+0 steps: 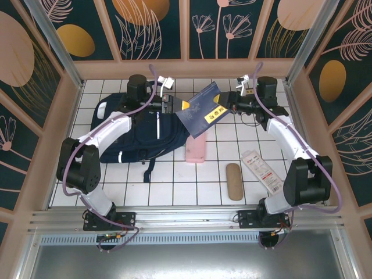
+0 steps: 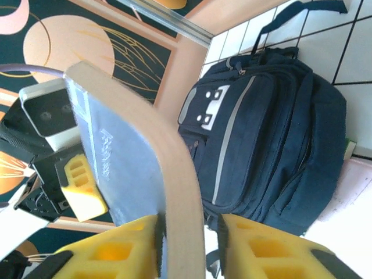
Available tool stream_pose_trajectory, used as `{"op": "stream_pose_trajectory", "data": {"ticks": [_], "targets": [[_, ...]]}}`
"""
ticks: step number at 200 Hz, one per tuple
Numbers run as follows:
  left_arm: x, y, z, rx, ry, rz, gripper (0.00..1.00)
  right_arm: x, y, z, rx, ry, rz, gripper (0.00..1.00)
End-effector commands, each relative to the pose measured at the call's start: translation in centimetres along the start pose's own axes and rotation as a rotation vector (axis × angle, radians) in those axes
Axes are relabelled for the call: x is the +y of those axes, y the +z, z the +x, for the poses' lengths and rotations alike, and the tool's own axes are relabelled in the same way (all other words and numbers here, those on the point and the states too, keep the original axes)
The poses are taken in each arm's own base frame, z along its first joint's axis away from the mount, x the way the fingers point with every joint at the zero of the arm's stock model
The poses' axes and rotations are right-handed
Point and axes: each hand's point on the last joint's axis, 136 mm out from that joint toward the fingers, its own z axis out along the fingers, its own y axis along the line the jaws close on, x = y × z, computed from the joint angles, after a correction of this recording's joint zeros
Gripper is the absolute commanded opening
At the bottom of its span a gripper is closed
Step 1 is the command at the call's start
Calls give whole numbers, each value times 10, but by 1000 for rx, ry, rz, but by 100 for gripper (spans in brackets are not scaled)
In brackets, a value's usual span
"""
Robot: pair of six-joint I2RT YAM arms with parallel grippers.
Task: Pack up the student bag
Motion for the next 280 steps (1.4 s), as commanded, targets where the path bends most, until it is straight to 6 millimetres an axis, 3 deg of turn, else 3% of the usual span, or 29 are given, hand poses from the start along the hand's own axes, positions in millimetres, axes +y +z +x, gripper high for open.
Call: {"op": "stream_pose_trajectory", "data": {"ticks": [1,18,22,28,43,80,124,177,229,251,280], "targets": [[-18,7,-2,34,50,40,15,23,-6,0,-29,-49,-38,15],[-9,5,-7,6,29,-6,35,22,-9,-1,-49,-25,-23,0],[-7,5,-8,-1,15,-15,42,21,-10,-2,-61,-16,-14,0],[12,8,-7,-14,-36,-53,54,19,-12,-4,-80,0,-4,0],[28,8,-9,-59,-122,-81,63,16,-18,-10,-140,48,0,0],[54,6,-1,-210,-352,-40,74,20,-31,-21,-289,175,-66,0],[33,6,-4,-291,-381,67,76,14,-39,-21,-387,279,-94,0],[13,8,-11,-322,-371,166,62,0,-36,-10,-408,343,-88,0],[1,22,-3,-304,-412,308,34,-3,-31,-7,-410,376,-96,0],[6,24,-1,-297,-415,290,26,-1,-29,-6,-396,371,-100,0],[10,28,0,-269,-365,207,5,-5,-28,-2,-380,357,-55,0]]}}
